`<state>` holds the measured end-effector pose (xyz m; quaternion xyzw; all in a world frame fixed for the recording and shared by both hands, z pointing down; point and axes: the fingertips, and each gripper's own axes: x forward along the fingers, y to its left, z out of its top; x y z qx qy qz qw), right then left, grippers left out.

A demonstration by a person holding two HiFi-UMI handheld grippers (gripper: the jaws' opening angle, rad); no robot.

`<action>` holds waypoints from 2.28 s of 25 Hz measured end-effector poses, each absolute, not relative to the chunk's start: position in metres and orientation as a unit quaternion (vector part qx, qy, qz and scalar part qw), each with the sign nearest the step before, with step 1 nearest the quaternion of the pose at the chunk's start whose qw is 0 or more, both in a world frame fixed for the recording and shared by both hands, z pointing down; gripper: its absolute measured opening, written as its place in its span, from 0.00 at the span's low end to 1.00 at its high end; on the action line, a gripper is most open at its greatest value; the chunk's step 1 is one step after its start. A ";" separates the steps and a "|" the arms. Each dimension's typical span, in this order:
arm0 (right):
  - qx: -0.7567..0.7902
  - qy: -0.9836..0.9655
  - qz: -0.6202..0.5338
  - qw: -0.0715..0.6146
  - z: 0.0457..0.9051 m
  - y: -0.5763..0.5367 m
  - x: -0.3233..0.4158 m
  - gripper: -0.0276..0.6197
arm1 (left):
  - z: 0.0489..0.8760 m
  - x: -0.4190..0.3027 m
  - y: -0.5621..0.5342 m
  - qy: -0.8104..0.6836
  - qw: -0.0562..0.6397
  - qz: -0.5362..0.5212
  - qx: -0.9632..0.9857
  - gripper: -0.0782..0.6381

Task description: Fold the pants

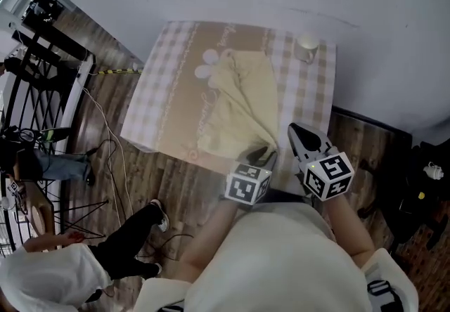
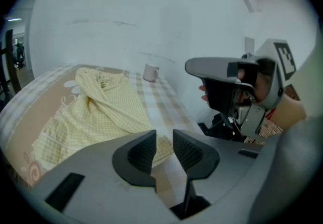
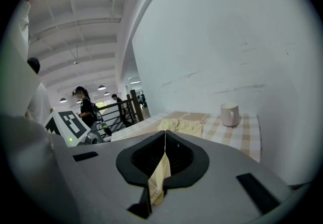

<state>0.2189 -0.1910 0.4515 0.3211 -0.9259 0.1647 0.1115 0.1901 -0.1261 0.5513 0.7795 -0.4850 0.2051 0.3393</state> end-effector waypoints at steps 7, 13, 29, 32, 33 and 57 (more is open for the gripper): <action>0.290 -0.940 0.133 0.125 0.445 -0.224 0.158 0.05 | 0.532 0.086 -0.151 -0.592 0.339 0.153 0.715 0.19; 0.264 -0.947 0.108 0.150 0.459 -0.254 0.098 0.05 | 0.524 0.009 -0.181 -0.646 0.333 0.119 0.677 0.16; 0.198 -0.931 0.017 0.307 0.533 -0.294 -0.037 0.22 | 0.522 -0.089 -0.268 -0.667 0.327 0.072 0.665 0.15; 0.176 -0.923 -0.013 0.343 0.552 -0.291 -0.052 0.25 | 0.528 -0.104 -0.273 -0.673 0.333 0.070 0.657 0.15; 0.173 -0.918 -0.025 0.356 0.558 -0.291 -0.055 0.25 | 0.531 -0.107 -0.274 -0.674 0.336 0.069 0.655 0.15; 0.371 -0.848 -0.066 0.372 0.529 -0.391 0.061 0.05 | 0.553 -0.061 -0.310 -0.614 0.366 0.083 0.694 0.15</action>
